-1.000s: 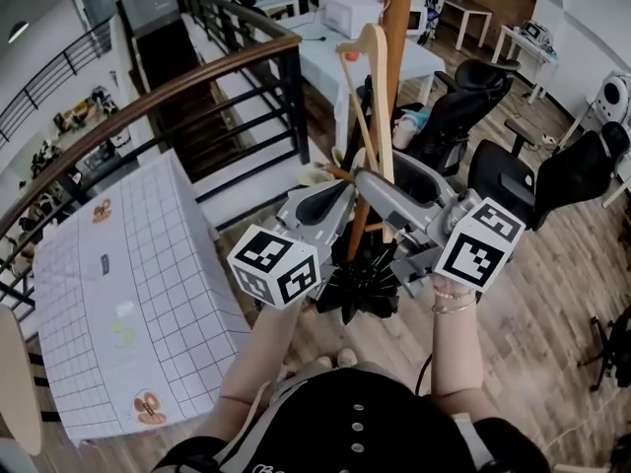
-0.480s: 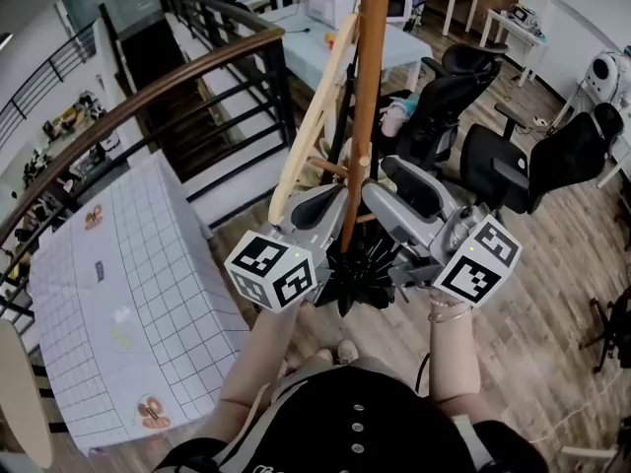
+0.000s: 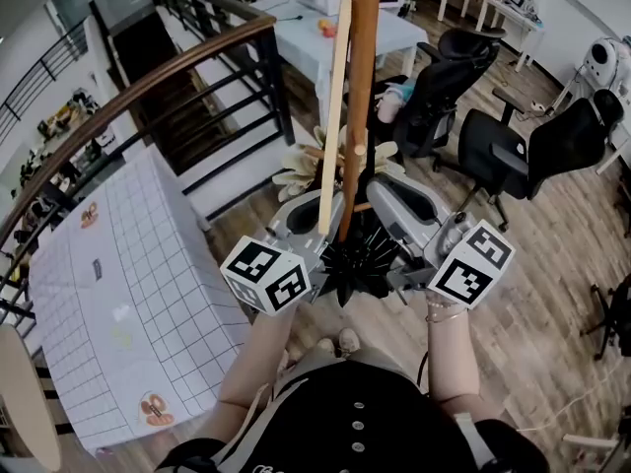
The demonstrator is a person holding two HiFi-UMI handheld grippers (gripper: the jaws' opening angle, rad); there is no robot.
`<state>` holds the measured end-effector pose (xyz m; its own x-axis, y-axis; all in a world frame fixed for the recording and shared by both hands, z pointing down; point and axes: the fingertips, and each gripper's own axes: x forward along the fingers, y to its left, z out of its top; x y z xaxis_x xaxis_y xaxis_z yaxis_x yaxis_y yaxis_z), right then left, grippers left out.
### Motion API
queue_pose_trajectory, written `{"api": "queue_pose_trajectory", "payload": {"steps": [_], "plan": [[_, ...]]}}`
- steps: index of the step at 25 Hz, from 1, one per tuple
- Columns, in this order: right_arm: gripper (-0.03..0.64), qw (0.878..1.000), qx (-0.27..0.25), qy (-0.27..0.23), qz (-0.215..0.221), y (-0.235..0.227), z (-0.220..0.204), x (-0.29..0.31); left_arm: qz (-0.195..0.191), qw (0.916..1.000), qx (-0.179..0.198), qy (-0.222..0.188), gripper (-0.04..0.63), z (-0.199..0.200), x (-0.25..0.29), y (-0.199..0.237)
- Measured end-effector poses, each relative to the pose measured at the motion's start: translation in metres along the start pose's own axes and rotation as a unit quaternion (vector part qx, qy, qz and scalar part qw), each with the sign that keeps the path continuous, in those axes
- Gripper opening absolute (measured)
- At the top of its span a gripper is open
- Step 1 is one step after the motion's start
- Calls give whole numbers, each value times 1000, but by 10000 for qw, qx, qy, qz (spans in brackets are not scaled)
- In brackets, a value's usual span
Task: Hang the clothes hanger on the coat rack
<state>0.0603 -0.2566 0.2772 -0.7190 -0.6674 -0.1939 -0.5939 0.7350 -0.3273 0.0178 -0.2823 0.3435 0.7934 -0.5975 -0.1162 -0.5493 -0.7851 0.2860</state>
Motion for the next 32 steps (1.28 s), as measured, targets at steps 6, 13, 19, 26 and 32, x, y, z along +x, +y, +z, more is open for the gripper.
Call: {"api": "queue_pose_trajectory", "payload": {"steps": [6,13,19,26,32], "plan": [[0,9999,-108,132,7,1,-15,-1,39,9999,-85,41,-2,-13,-7,-3],[0,9992,-127,359,92,3,-38,0,200,9997,-102,40,-2,-22,-16,-2],[0,9975,-236,658,83,3,-63,-1,252,9995,-51,206,-2,-35,-20,-3],[0,9962,-221,831,135,4,-75,-2,294,9985,15,452,-2,-45,-24,-4],[0,9951,-200,952,174,4,-84,-2,328,9979,-87,546,-2,-53,-28,0]]}}
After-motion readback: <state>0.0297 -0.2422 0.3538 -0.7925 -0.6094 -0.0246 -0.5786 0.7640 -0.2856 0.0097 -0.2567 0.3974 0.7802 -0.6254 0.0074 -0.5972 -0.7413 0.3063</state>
